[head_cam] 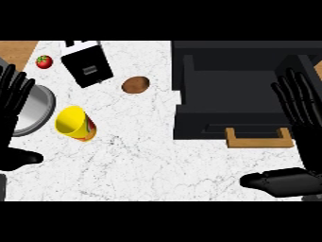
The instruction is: Pick up the cup, place it into the drawer and close the drawer
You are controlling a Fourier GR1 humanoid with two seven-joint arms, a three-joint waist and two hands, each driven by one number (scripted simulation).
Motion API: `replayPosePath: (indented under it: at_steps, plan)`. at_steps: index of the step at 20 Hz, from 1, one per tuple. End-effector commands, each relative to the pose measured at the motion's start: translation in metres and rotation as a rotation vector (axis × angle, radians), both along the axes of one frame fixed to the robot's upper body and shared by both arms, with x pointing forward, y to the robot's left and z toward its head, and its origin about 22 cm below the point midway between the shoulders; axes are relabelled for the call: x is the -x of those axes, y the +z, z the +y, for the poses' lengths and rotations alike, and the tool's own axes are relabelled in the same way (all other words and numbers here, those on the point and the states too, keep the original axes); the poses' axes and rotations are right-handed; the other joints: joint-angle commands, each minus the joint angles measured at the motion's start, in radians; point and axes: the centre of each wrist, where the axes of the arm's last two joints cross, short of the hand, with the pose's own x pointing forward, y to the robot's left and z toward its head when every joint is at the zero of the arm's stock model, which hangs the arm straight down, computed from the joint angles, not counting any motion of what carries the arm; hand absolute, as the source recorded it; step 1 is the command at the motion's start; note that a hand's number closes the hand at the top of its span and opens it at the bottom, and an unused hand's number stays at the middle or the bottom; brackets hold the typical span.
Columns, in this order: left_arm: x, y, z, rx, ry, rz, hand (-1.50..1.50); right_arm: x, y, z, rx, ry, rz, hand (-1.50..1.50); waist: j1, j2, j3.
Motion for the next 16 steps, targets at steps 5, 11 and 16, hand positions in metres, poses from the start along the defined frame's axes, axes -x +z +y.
replayPosePath:
  at_steps: [5, 11, 16]
  plan:
    - [-0.039, -0.024, 0.026, -0.022, 0.06, 0.103, -1.5, -0.018, 0.002, 0.007, -0.009, 0.016, -0.008, -1.5, -0.001, -0.001, 0.001]
    - [-0.026, -0.081, 0.049, -0.043, 0.074, 0.174, -1.5, -0.026, 0.017, 0.006, 0.003, 0.03, -0.035, -1.5, -0.003, 0.0, 0.001]
    - [-0.024, -0.114, 0.066, -0.08, 0.131, 0.204, -1.5, -0.038, 0.019, -0.004, 0.028, 0.028, -0.042, -1.5, -0.004, 0.002, 0.0]
